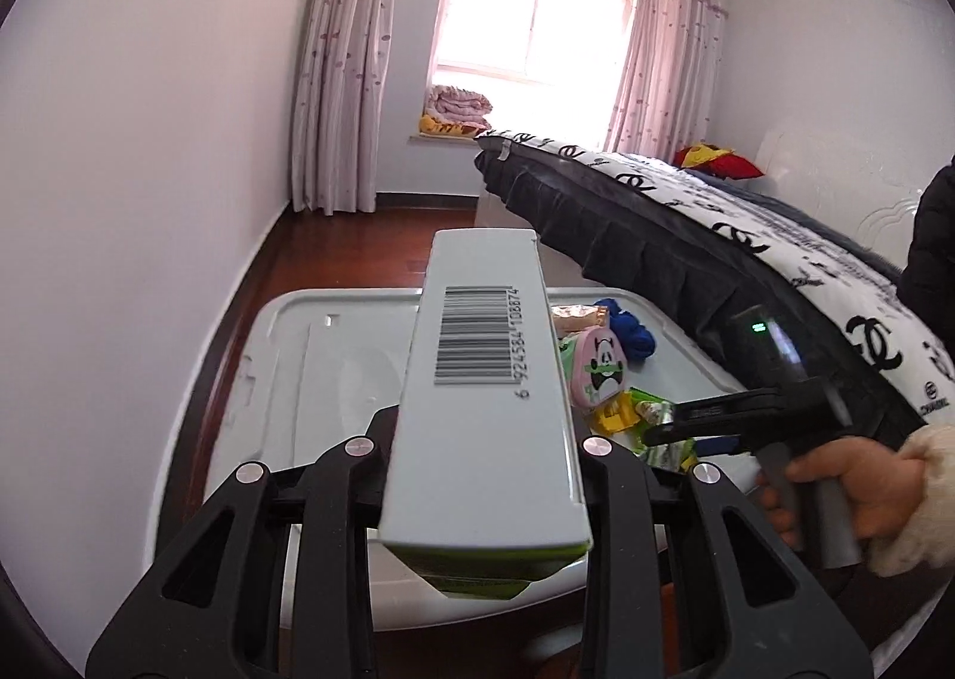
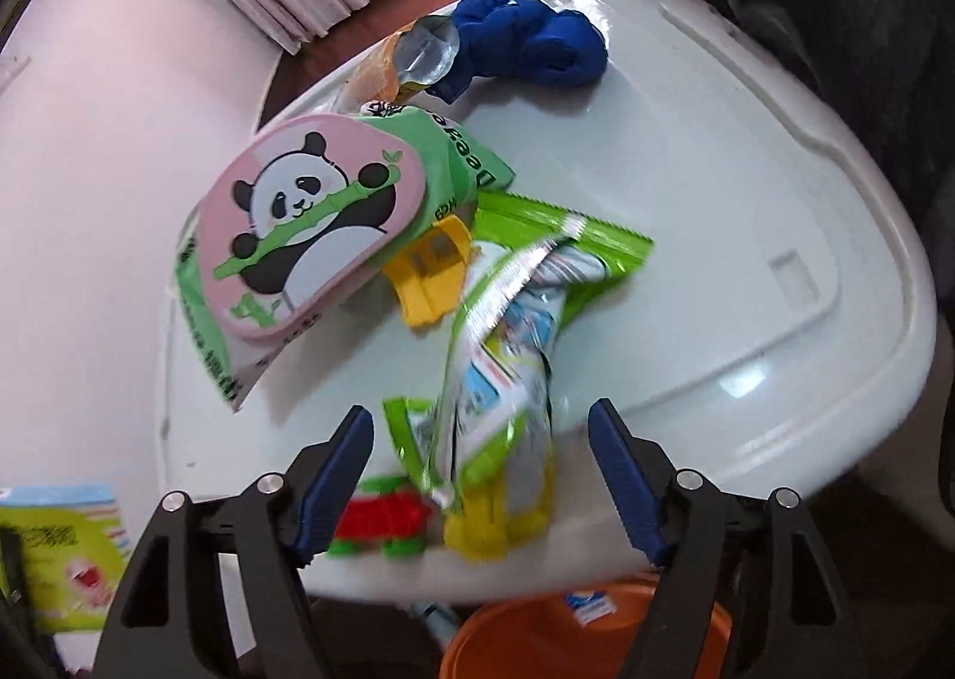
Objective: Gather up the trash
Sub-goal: 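Grasp the green snack packet with the right gripper while the left gripper holds the box, then open both grippers over the orange bucket, dropping box and packet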
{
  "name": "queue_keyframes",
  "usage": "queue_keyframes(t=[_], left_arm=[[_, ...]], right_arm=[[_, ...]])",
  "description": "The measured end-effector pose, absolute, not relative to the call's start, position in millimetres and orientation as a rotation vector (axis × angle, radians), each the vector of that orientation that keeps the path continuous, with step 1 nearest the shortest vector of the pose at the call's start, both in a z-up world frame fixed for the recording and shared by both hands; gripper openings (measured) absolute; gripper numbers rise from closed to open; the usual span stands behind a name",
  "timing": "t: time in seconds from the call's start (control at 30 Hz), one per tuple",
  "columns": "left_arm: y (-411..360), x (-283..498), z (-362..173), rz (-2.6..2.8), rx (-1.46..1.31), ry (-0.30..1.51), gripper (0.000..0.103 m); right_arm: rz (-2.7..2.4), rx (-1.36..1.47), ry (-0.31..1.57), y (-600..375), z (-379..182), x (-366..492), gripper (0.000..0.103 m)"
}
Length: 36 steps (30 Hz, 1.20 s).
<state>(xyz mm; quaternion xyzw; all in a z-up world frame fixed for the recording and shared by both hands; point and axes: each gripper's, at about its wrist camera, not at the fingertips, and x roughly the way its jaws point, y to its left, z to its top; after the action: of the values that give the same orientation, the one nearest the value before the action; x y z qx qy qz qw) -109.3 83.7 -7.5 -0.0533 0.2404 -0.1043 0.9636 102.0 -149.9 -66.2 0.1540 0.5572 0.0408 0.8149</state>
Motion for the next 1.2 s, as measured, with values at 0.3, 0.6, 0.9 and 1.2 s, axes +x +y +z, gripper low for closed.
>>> queue_keyframes(t=[0.3,0.6,0.9,1.2], left_arm=[[76.8,-105.9,-9.8,-0.258,-0.104,0.503,0.030],[48.5,-109.5,-15.0,-0.343,-0.045,0.538,0.030],[-18.5,-133.1,-50.2,-0.490,-0.044,0.727,0.030],[-67.7,-163.0,-104.2,-0.538,-0.036,0.984,0.030]], right_arm=[[0.142,0.326,1.135,-156.9,-62.1,102.2,0.026],[0.247,0.370,1.072,-197.3,-23.1,61.3,0.026],[0.475,0.228,1.142,-221.4,-22.7,-36.2,0.027],[0.528,0.120,1.300,-228.8,-65.8,-88.8,0.027]])
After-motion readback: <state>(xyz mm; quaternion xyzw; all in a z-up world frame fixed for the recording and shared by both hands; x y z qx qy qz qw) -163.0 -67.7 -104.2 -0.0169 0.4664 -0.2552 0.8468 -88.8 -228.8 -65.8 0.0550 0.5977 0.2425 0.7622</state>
